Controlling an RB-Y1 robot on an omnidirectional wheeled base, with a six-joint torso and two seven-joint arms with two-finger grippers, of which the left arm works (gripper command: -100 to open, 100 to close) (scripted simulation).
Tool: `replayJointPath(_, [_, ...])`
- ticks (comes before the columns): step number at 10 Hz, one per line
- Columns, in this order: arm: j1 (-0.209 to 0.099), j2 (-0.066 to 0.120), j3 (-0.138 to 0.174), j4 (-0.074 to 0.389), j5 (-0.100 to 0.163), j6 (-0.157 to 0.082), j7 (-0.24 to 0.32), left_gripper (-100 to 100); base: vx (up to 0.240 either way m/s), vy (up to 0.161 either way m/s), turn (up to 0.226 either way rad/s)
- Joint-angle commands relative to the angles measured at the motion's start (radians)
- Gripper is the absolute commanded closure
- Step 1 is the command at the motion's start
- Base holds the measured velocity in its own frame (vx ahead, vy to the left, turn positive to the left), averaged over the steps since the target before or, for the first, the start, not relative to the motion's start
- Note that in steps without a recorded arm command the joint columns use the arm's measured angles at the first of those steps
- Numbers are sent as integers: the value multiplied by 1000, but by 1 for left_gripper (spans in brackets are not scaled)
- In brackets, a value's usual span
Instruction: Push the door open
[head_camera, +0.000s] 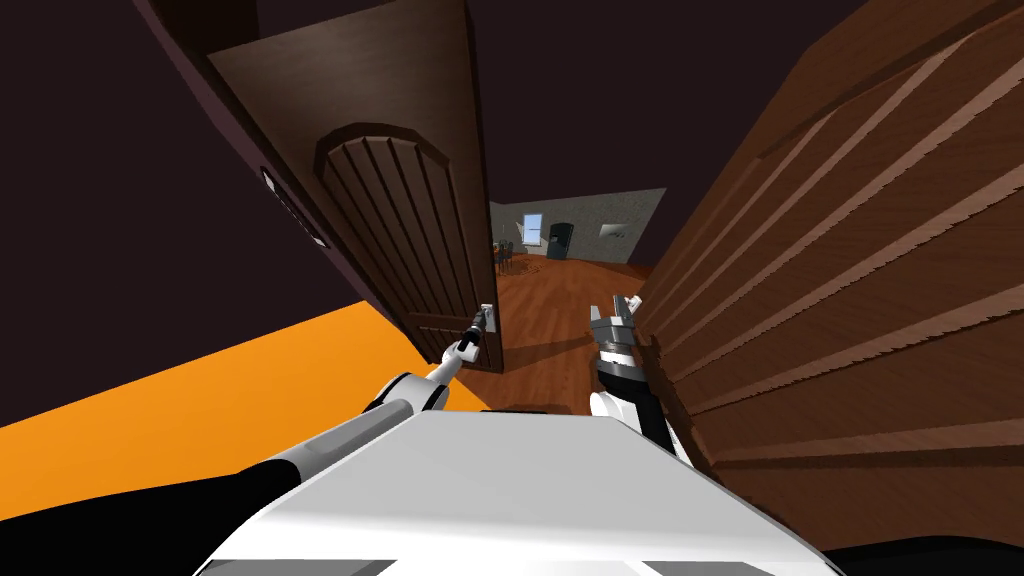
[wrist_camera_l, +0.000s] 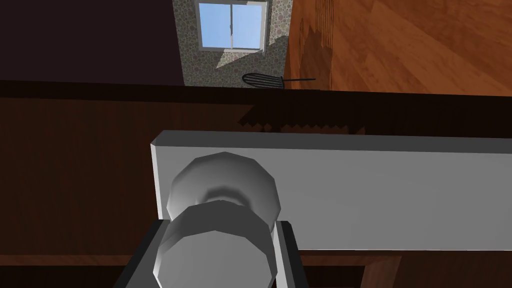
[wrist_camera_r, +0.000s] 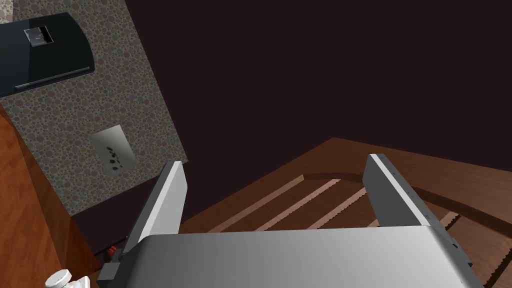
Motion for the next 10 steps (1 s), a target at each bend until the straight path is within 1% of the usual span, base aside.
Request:
replayJointPath(1, [5,16,26,-7,9,1,-12,100,165,-190,90])
replayJointPath(2, [5,16,26,-7,9,1,-12,100,116,-116,62])
replayJointPath(3, [5,16,26,-7,9,1,-12,100,50,-28,-1])
replayJointPath(4, [6,22,43,-5,15,2,-20,100,96,-73,12])
replayJointPath(6, [8,27,59,-2,20,3,-28,100,126,-131,57])
replayJointPath(7, [8,27,59,-2,20,3,-28,100,87,-99,52])
replayJointPath(8, [9,32,73,0,25,5,-36,100,111,-119,45])
replayJointPath(10, [10,37,87,2,30,6,-43,100,153,-115,58])
